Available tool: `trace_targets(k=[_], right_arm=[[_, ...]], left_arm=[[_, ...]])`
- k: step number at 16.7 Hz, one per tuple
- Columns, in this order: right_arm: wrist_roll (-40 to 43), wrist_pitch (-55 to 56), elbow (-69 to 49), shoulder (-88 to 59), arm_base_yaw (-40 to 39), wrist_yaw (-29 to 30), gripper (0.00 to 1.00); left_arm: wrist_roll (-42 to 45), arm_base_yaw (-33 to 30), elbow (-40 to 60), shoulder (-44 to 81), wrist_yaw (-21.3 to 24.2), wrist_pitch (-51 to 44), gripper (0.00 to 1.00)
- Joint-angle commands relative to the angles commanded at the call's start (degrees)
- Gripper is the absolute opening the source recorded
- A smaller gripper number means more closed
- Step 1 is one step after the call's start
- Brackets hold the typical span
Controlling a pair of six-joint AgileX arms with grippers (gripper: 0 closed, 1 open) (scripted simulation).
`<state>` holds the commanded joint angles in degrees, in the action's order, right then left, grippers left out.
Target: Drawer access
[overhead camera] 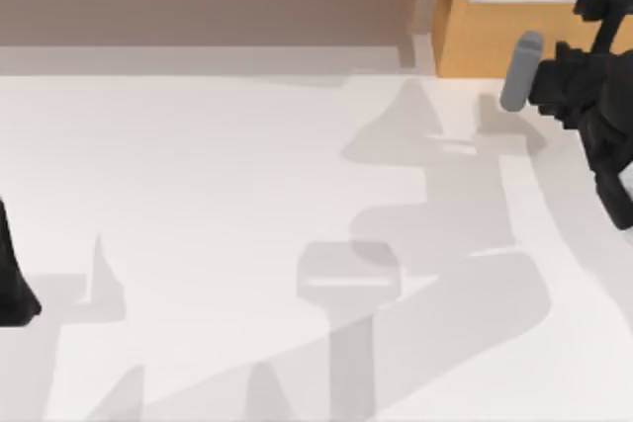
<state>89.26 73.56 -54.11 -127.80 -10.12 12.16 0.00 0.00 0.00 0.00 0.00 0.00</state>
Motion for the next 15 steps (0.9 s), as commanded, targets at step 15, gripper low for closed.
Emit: trace_targets(k=[15], right_arm=[[0.03,-3.7,-6.69,-2.98,0.72,-0.69,0.77]], left_arm=[[0.0,0.0,0.0,0.0,0.0,0.0,1.0]])
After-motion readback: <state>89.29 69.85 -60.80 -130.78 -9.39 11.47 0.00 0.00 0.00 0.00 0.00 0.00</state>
